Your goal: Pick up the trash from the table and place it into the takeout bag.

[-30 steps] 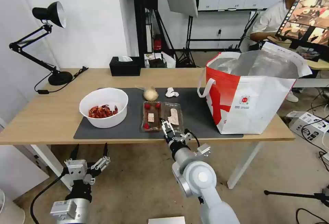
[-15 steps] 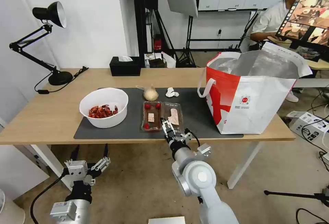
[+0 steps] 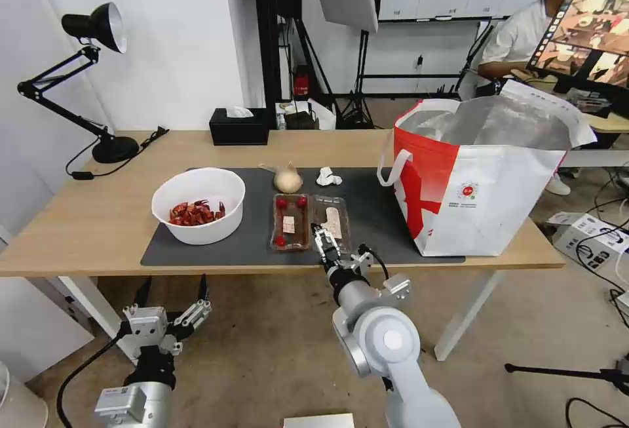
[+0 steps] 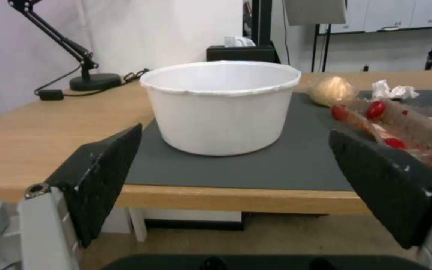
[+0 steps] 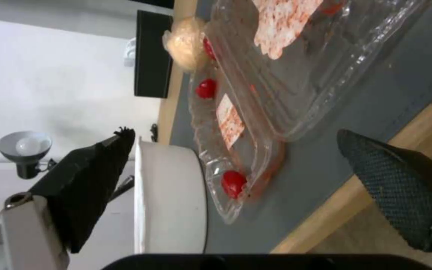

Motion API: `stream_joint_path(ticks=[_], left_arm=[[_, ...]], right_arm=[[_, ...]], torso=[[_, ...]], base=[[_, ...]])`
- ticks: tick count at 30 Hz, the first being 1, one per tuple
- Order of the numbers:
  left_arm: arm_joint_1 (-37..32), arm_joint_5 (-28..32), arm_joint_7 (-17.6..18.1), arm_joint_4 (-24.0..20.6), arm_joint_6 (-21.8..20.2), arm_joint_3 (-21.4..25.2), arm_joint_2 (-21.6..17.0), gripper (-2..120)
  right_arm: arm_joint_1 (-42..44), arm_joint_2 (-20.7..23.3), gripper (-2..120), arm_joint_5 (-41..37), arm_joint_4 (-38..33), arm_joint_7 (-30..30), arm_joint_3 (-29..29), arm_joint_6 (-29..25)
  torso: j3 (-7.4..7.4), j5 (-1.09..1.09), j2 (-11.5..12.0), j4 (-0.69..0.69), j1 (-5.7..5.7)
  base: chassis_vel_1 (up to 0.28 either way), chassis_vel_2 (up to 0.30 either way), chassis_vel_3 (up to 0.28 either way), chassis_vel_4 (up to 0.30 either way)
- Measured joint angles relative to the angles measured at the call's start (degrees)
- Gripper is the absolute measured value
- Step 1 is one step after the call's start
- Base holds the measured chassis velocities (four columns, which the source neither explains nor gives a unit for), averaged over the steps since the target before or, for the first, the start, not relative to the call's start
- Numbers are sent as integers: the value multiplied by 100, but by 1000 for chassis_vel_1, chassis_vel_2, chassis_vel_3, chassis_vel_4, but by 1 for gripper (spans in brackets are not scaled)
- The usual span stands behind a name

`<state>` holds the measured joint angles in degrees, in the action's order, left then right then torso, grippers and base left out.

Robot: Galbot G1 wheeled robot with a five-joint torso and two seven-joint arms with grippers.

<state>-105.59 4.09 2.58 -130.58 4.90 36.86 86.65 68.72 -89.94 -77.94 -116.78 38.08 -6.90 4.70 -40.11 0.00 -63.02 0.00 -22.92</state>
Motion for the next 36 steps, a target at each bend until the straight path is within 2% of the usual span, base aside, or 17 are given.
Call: stream_joint_path(ticks=[36], left_arm=[[5, -73, -10, 18, 80, -35, 36, 100]], right_arm=[[-407, -14, 100, -7, 297, 261, -13, -8]], torso=[[0, 0, 0, 0, 0]], base=[[0, 0, 0, 0]])
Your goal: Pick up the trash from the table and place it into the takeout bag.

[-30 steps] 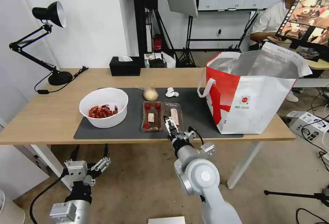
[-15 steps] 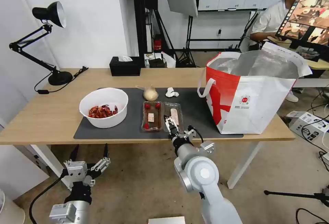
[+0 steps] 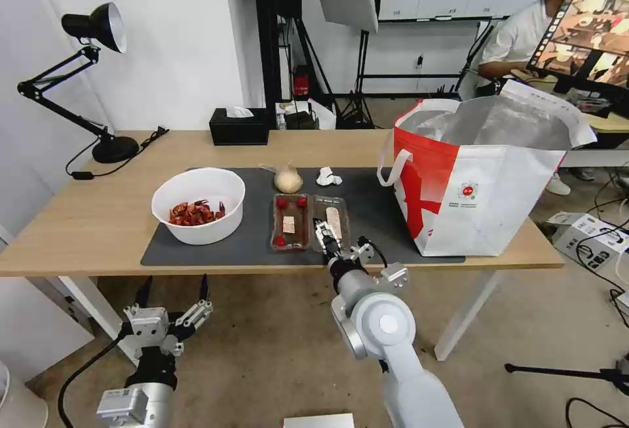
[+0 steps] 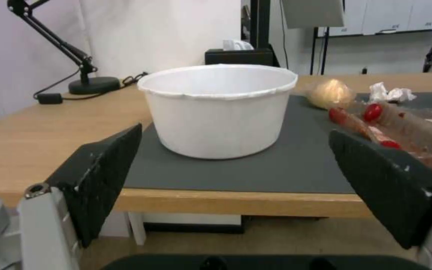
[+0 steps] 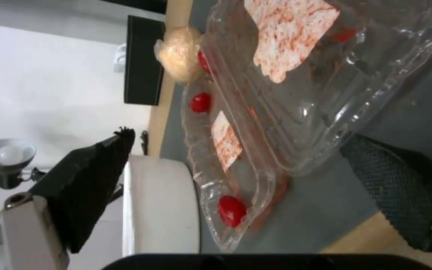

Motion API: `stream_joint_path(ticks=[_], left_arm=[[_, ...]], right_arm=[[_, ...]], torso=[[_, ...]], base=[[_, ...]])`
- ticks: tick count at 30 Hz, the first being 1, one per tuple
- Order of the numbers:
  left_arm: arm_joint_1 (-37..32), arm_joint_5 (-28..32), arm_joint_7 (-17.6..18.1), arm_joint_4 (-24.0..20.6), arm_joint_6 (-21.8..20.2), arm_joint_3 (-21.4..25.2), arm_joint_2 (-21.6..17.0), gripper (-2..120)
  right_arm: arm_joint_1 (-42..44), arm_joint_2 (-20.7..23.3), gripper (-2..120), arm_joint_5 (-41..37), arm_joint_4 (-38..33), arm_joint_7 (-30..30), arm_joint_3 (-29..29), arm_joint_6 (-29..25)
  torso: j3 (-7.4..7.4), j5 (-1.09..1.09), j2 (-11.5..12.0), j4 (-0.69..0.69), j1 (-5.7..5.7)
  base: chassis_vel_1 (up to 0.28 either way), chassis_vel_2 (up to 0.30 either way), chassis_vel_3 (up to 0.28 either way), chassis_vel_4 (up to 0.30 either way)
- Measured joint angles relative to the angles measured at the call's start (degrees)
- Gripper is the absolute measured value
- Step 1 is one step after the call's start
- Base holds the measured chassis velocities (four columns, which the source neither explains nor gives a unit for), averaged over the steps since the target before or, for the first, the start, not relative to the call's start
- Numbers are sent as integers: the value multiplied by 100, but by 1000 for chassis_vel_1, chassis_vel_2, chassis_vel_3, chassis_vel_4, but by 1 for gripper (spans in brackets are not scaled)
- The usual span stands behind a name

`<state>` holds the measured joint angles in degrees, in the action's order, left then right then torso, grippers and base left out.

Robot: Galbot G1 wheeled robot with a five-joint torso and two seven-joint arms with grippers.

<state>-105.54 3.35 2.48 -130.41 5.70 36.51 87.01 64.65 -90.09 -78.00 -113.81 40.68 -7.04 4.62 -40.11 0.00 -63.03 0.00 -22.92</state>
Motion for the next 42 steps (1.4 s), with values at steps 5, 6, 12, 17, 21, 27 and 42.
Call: stream_joint_path(ticks=[5, 6, 12, 17, 21, 27, 42], left_arm=[[2, 0, -2, 16, 0, 7, -4, 100], [2, 0, -2, 16, 0, 7, -4, 100], [-3, 1, -3, 16, 1, 16, -4, 100], [-6, 2, -3, 16, 4, 19, -2, 100], [-12, 2, -4, 16, 15, 21, 1, 100], [-24, 1, -6, 19, 37, 21, 7, 100], [-67, 4, -7, -57, 57, 34, -1, 100]], right_arm=[[-147, -4, 100, -13, 120, 10, 1, -4], [-147, -4, 100, -13, 120, 10, 1, -4], [-238, -6, 100, -14, 187, 8, 7, -6], [-250, -5, 100, 128, 194, -68, 15, 8], [-268, -1, 100, 511, 206, -253, 27, 89], [-269, 5, 100, 1179, 223, -529, 65, 212], [-407, 14, 100, 1803, 166, -803, 112, 380]], torso=[[0, 0, 0, 0, 0], [0, 0, 0, 0, 0], [0, 0, 0, 0, 0], [0, 0, 0, 0, 0], [0, 0, 0, 0, 0], [0, 0, 0, 0, 0], [0, 0, 0, 0, 0]], base=[[0, 0, 0, 0], [0, 0, 0, 0], [0, 0, 0, 0], [0, 0, 0, 0], [0, 0, 0, 0], [0, 0, 0, 0], [0, 0, 0, 0]])
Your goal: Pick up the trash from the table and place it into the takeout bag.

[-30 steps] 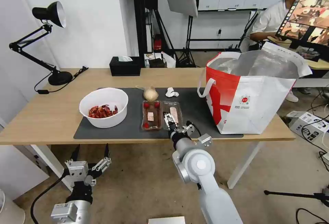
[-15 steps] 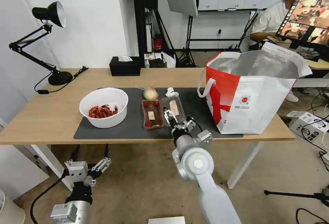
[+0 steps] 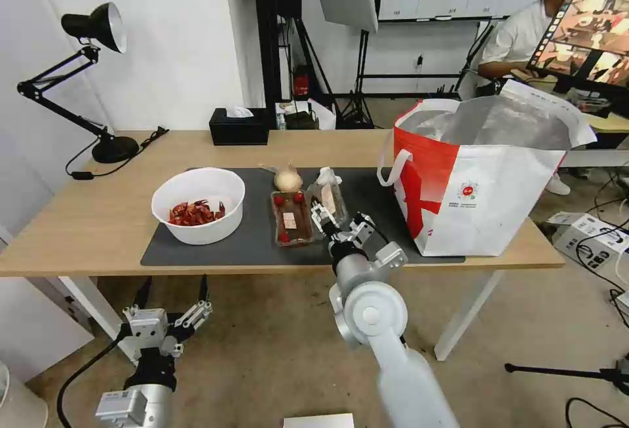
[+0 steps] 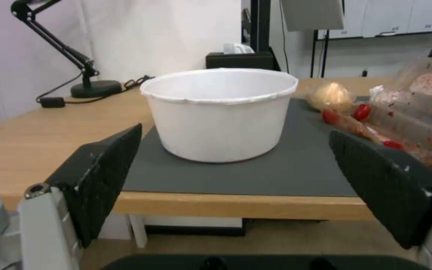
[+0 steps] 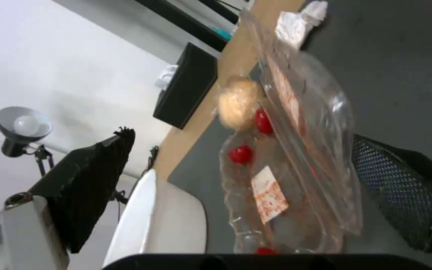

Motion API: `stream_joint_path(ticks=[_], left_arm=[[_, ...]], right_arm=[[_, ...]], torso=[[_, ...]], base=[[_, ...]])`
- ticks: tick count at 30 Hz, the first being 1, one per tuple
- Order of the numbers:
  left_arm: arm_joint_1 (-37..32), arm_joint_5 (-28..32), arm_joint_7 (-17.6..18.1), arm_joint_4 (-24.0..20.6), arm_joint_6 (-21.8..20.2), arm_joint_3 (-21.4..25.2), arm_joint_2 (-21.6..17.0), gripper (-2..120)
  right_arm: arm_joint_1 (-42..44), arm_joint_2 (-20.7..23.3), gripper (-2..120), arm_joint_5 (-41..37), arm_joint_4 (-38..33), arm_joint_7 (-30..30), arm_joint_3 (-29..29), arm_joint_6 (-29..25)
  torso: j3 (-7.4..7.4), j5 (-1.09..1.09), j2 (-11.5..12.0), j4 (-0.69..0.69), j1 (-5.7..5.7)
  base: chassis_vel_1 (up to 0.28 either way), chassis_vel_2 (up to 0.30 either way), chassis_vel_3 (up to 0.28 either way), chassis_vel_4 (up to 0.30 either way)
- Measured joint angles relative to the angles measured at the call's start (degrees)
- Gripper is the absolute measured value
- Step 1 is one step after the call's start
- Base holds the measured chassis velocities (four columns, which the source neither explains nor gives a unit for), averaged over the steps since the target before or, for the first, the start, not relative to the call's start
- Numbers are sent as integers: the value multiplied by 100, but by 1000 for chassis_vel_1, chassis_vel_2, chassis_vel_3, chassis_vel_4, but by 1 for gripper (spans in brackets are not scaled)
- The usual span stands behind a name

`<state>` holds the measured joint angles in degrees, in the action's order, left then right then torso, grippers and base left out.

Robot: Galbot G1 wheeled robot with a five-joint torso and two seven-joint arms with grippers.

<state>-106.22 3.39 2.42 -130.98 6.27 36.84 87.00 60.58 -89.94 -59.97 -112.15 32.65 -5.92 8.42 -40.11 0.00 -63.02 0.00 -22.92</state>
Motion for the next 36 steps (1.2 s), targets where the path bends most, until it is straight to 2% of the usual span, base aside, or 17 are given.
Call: stream_joint_path(ticks=[19, 26, 29, 36], left_arm=[[-47, 8, 0, -49, 32, 15, -10, 100], [-66, 9, 0, -61, 46, 26, -14, 100], [-76, 9, 1, -73, 48, 28, -6, 100], [-78, 17, 2, -81, 51, 56, -10, 100]], right_arm=[[-165, 28, 100, -31, -142, -100, 54, 222], [-580, 14, 100, -699, 162, -92, 259, 817], [-786, -6, 100, -1262, 338, 185, 405, 1059], [-893, -8, 100, -1656, 472, 426, 429, 1077]], torso=[[0, 0, 0, 0, 0], [0, 0, 0, 0, 0], [0, 0, 0, 1, 0], [0, 0, 0, 0, 0]], base=[[0, 0, 0, 0], [0, 0, 0, 0], [0, 0, 0, 0], [0, 0, 0, 0]])
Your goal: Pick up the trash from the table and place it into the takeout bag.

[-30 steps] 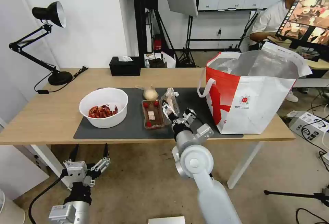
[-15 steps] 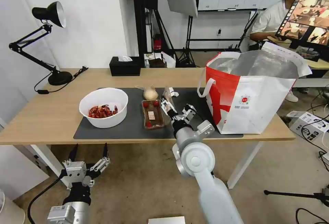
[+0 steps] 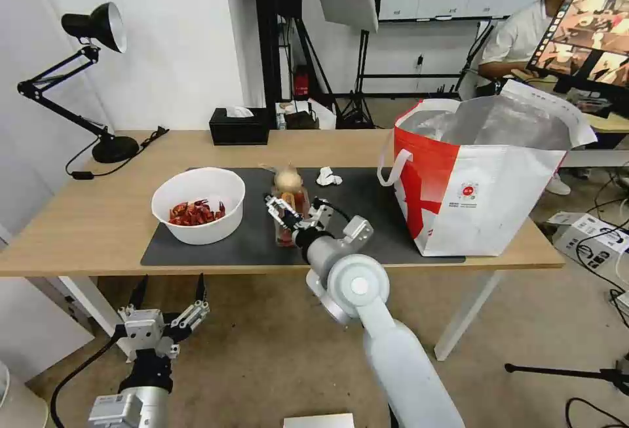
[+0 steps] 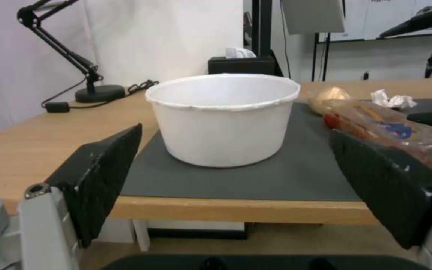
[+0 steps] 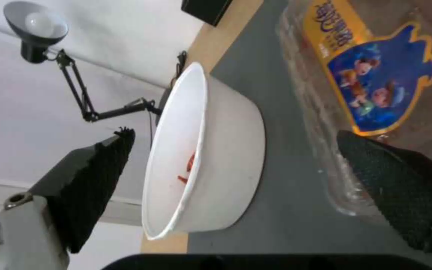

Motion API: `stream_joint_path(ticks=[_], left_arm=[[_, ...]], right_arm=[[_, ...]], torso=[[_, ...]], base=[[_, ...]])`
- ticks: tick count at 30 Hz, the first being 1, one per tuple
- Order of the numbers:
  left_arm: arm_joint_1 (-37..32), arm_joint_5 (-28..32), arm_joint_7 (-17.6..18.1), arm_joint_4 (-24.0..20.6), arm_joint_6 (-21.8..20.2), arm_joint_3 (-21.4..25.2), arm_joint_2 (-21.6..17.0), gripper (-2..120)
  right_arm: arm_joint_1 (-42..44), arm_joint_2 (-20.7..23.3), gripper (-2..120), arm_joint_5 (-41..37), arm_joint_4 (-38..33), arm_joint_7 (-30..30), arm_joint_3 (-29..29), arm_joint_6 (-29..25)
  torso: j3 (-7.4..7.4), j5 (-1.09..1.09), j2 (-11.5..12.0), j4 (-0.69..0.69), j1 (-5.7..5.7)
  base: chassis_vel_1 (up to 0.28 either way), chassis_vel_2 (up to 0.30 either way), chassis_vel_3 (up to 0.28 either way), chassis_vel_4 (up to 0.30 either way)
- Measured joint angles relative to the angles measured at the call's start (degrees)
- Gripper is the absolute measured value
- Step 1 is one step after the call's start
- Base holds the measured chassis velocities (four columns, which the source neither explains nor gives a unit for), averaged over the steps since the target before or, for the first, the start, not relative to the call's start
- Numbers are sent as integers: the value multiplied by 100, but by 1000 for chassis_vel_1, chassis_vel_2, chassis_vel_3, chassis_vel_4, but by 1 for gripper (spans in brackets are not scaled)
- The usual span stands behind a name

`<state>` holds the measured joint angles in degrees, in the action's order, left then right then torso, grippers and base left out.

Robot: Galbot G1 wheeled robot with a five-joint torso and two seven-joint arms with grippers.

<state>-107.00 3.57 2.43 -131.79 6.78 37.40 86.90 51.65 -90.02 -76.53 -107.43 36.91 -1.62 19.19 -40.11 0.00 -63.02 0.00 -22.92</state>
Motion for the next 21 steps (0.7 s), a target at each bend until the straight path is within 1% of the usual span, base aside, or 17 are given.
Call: stream_joint_path(ticks=[7, 10, 11, 13, 14, 17, 18, 19, 21], left_arm=[[5, 12, 3, -5, 2, 13, -7, 100], [6, 17, 3, -6, 3, 16, -6, 100], [6, 20, 3, -6, 4, 21, -7, 100], [10, 32, 5, -6, 8, 39, -28, 100], [10, 32, 5, -6, 8, 39, -28, 100], [35, 73, 7, -14, 10, 69, -48, 100], [35, 73, 7, -14, 10, 69, -48, 100], [40, 85, 7, -14, 10, 75, -48, 100], [62, 108, 8, -11, 10, 81, -57, 100]], right_arm=[[-17, 4, 100, -23, 1, -14, -22, -80], [-115, 32, 100, 193, 0, -183, -20, -95], [-201, 92, 100, 393, 0, -311, 8, -91], [-579, 397, 100, 1051, 14, -693, 183, -12], [-579, 397, 100, 1051, 14, -693, 183, -12], [-1435, 1053, 100, 2151, 307, -1372, 556, 48], [-1435, 1053, 100, 2151, 307, -1372, 556, 48], [-1660, 1202, 99, 2392, 419, -1525, 649, 48], [-2264, 1560, 89, 2934, 825, -2005, 923, 47]], torso=[[0, 0, 0, 0, 0], [0, 0, 0, 0, 0], [0, 1, 0, 0, 0], [0, 1, 0, 0, 0], [0, 1, 0, 0, 0], [0, 2, 0, 0, 0], [0, 2, 0, 0, 0], [0, 1, 0, 0, 0], [-1, 2, 0, -1, 0]], base=[[0, 0, 0, 0], [0, 0, 0, 0], [0, 0, 0, 0], [0, 0, 0, 0], [0, 0, 0, 0], [0, 0, 0, 0], [0, 0, 0, 0], [0, 0, 0, 0], [0, 0, 0, 0]])
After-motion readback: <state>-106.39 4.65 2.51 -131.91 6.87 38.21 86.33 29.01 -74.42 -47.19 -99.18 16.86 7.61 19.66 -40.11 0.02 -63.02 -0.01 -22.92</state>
